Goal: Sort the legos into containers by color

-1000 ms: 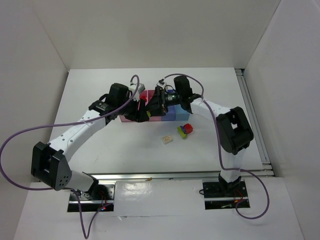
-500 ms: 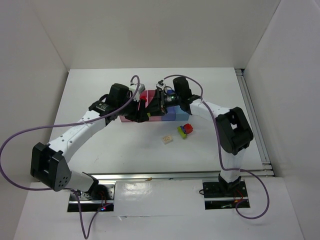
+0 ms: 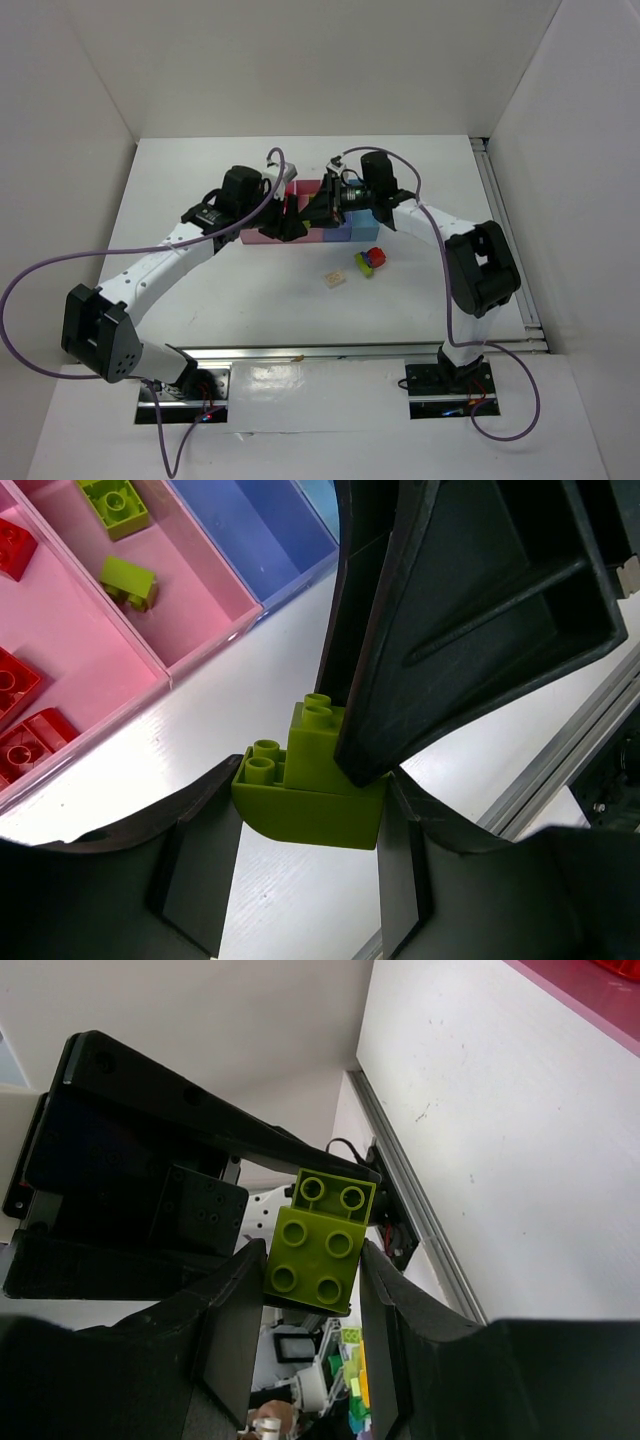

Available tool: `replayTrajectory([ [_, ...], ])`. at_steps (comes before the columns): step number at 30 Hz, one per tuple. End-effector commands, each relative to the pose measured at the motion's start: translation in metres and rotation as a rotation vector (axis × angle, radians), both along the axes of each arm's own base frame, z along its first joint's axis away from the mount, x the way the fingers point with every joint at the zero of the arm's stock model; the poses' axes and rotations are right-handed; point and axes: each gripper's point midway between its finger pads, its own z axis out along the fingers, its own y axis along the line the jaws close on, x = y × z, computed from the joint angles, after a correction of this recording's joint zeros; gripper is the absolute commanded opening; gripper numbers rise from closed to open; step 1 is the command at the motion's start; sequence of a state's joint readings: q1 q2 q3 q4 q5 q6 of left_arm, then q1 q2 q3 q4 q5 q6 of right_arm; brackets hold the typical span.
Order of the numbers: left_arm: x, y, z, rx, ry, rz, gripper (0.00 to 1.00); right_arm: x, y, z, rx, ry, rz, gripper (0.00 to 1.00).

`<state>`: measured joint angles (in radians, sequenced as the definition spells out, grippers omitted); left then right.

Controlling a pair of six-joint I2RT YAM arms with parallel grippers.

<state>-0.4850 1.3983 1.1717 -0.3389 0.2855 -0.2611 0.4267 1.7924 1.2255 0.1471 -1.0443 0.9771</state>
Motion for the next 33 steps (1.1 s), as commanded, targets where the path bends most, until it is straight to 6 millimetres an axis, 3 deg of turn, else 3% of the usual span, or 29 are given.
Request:
replayTrajectory([
  [1, -0.009, 0.027, -0.004, 0.044, 0.038, 0.052, 0.00, 0.041, -0.034, 0.012, 0.011, -0.093, -0.163, 0.17],
  [10, -0.012, 0.029, -0.009, 0.058, 0.048, 0.046, 0.00, 0.051, -0.024, 0.046, 0.137, -0.090, -0.124, 0.17],
  [16, -0.004, 0.036, 0.001, 0.064, 0.018, 0.062, 0.00, 0.045, -0.037, 0.022, 0.125, -0.024, -0.109, 0.17],
  [33, -0.010, 0.028, 0.007, 0.038, 0.036, 0.010, 0.00, 0.042, -0.040, 0.004, 0.161, 0.019, -0.108, 0.17],
])
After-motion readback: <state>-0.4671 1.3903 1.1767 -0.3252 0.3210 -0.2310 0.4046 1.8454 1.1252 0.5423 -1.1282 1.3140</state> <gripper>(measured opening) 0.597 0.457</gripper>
